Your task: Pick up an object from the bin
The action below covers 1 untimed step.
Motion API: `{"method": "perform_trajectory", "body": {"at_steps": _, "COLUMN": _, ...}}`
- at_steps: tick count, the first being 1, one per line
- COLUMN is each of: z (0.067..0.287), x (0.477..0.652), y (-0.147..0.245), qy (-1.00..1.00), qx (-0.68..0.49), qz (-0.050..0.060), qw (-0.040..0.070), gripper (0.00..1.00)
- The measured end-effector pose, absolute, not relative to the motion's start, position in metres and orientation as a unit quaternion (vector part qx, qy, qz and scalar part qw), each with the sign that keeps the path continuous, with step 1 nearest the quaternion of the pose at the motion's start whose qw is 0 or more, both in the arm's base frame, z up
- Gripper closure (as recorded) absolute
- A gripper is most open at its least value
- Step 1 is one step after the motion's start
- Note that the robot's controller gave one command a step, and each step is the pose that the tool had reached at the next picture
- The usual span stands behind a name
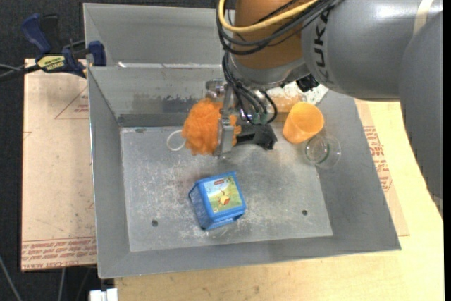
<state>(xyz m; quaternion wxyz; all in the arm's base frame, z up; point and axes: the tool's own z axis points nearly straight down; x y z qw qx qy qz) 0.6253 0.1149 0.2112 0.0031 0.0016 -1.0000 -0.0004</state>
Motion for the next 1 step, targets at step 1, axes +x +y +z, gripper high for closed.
{"method": "perform_trajectory", "body": {"at_steps": 1, "z": 0.2166, "x": 0.6267, "y": 0.1143, "qy": -1.000, "qx": 0.001, "qz": -0.001, "qw": -0.001, "gripper": 0.00}}
